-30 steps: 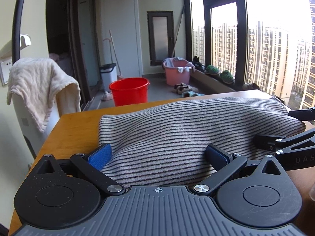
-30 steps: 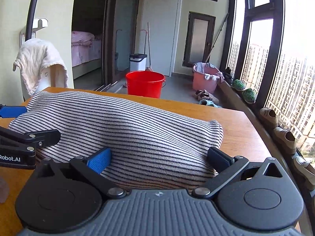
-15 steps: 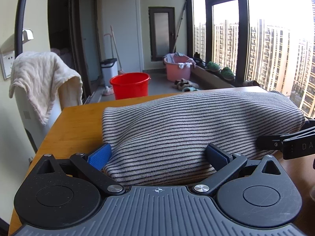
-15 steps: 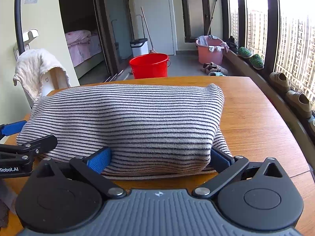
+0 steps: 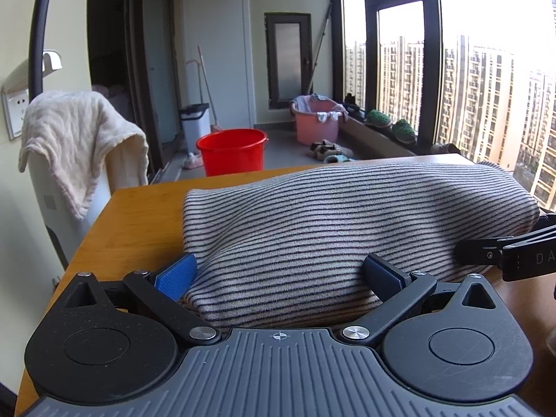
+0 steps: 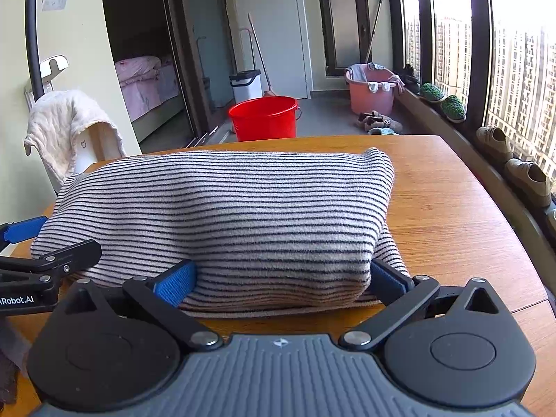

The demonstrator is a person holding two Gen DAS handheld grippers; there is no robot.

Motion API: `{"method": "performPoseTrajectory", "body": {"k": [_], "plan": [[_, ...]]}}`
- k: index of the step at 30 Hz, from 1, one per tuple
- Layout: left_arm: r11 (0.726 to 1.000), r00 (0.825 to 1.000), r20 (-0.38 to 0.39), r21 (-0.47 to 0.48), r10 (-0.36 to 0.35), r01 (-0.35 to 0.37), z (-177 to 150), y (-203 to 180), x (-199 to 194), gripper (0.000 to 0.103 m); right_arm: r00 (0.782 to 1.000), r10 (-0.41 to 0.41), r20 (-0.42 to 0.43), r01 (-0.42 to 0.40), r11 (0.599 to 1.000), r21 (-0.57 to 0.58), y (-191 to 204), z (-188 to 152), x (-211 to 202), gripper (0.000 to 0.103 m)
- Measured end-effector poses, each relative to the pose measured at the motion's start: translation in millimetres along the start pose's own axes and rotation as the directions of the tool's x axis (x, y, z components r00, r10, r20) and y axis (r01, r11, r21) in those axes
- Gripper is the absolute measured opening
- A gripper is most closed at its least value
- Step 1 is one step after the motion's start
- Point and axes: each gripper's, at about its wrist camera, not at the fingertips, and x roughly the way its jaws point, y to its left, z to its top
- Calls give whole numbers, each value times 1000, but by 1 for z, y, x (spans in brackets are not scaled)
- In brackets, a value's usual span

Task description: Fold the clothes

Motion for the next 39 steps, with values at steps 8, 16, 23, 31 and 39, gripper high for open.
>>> {"method": "performPoseTrajectory", "body": {"k": [8,16,23,31,39], "plan": [[985,1000,21,-171,-9,12,-10,26,-14,103,962,-132,238,149,987,-55,18,-15,-38,103],[972,986,141,-201,-90,118,2,30,-39,103,935,55,350,-85,994,70,-3,18,-75,103],[984,989,21,-95,-149,150,17,8,-9,103,949,300,96,-310,943,117,-11,31,-20,103],[995,997,19,66,-75,74,0,-19,-3,103,975,190,114,-187,982,-33,16,-2,-9,103],[996,996,44,50,-76,73,-8,-15,-7,103,968,97,232,-93,995,-26,19,-10,-28,103]]}}
